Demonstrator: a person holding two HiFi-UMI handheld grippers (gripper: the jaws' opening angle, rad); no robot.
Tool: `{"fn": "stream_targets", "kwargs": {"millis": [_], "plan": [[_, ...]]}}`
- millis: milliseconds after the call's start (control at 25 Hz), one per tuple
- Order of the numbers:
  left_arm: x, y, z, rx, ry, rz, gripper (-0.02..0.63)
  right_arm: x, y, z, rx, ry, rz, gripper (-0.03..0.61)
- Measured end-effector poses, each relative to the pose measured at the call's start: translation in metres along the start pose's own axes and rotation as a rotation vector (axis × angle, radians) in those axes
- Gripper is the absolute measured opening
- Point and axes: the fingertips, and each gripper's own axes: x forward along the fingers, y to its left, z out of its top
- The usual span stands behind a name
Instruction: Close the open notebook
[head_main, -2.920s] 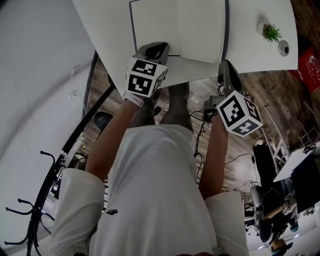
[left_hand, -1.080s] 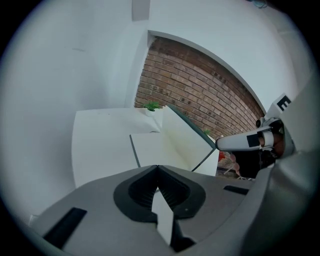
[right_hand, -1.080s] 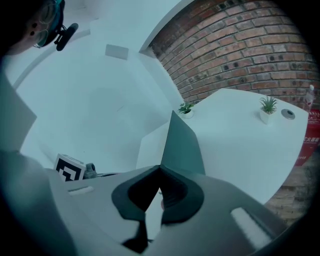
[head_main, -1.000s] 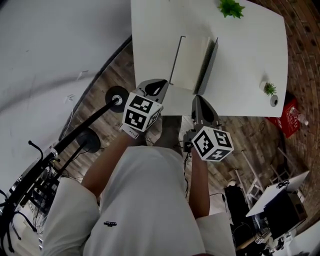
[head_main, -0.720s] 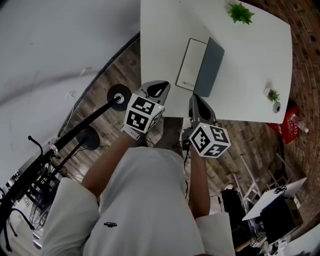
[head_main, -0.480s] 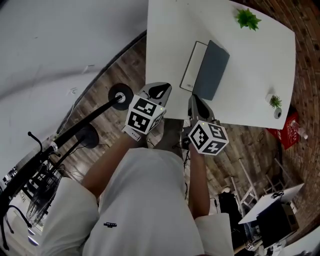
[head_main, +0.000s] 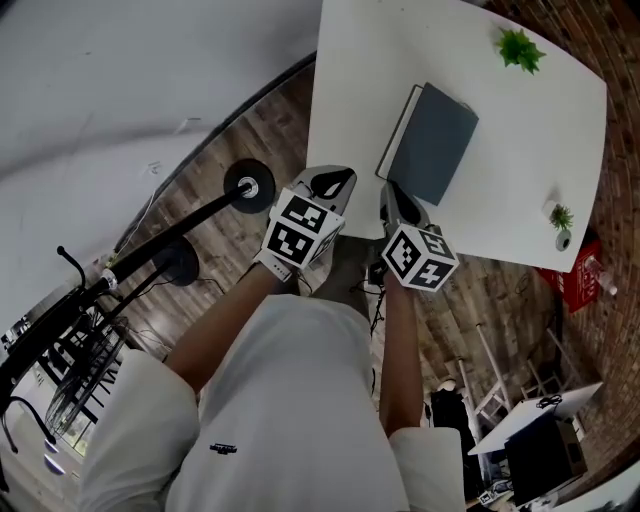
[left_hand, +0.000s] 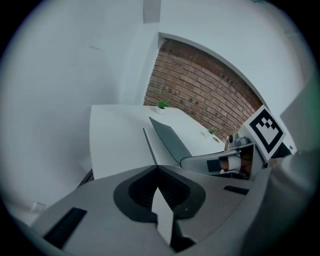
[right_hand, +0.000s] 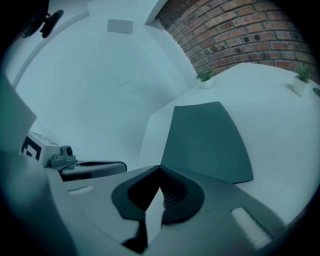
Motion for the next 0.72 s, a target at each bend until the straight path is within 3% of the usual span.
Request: {"fn": "stream_targets", "kwargs": {"millis": [360,400,480,720], "plan": [[-0.002,-0.002,-0.009,0.0,0.007,0.006,0.009,0.031,-0.013,-0.025,0.005,0.067,-0.011,0.016],[-0.003,-0.002,-0.01,0.0,0.007,0.007,0.009,0.033,-0.015,-0.028,0.006,0.081,-0.006,0.025],[-0.005,-0.003,-0.011,0.0,0.009,0.009,0.009,0.033,-0.018,-0.034,0.006,0.101,0.003,0.103],[-0.013,-0.008,-0.013,0.002,-0.001,0.01,0.009,0.01,-0.02,-0.027,-0.03,0.058,0.003,0.103]]}}
